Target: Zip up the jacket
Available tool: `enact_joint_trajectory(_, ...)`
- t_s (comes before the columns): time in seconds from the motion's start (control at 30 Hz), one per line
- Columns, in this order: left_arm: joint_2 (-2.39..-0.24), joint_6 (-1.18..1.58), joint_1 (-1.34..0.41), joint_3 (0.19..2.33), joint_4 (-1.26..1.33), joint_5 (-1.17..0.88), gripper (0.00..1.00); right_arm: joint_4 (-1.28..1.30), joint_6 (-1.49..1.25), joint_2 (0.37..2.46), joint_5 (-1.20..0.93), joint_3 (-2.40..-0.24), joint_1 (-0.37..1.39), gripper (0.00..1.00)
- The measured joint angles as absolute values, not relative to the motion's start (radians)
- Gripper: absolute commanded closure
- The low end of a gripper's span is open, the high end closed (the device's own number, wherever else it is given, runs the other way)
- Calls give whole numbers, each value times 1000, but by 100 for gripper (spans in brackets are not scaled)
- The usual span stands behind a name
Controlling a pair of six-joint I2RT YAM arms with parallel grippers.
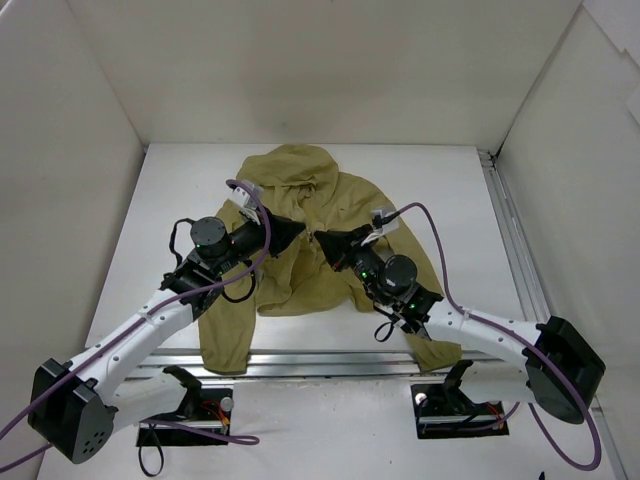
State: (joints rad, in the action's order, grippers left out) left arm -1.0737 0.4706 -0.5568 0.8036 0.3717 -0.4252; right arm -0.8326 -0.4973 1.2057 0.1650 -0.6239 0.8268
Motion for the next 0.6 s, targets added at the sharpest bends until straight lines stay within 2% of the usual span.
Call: enact_joint_trajectory(0.6,-1074,452,-562,801,372,-421,100,-833,-501,1205,183,-624,830,100)
